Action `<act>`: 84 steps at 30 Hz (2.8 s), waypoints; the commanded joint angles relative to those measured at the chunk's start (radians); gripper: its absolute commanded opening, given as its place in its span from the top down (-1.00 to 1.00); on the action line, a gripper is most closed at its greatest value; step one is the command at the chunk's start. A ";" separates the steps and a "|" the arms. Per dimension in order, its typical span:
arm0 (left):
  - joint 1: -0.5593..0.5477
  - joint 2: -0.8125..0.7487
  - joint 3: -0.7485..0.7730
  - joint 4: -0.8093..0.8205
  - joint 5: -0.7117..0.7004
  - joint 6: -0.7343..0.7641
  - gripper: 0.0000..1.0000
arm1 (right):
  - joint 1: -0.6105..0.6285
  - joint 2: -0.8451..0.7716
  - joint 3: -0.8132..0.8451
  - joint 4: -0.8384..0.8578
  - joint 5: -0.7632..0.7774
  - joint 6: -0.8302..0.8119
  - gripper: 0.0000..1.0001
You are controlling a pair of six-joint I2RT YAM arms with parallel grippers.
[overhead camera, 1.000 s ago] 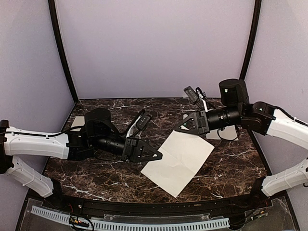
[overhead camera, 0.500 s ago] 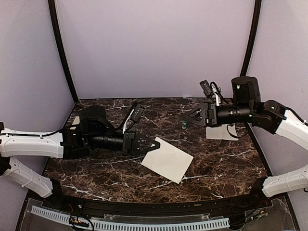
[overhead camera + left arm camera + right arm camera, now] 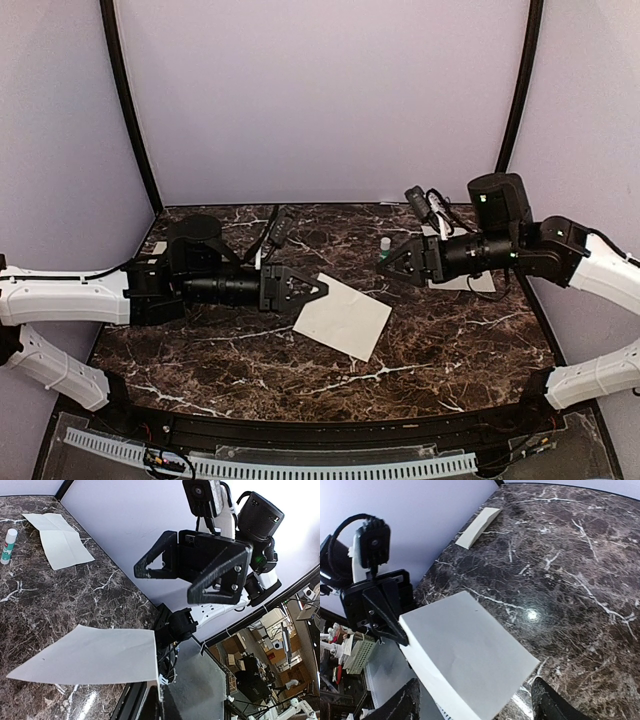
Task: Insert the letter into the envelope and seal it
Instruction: Fold the letter.
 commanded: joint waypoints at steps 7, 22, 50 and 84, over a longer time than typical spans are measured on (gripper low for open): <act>0.002 0.021 0.047 0.050 0.157 0.015 1.00 | 0.106 0.028 -0.009 0.161 -0.164 -0.078 -0.08; 0.003 0.034 0.078 0.087 0.214 -0.003 1.00 | 0.167 0.066 -0.025 0.173 -0.209 -0.086 0.43; 0.009 -0.169 0.131 -0.375 -0.109 0.152 -0.29 | 0.168 0.115 -0.016 0.183 -0.198 -0.062 1.00; -0.002 -0.073 0.182 -0.326 0.258 0.241 0.46 | 0.190 0.198 0.057 0.271 -0.425 -0.052 1.00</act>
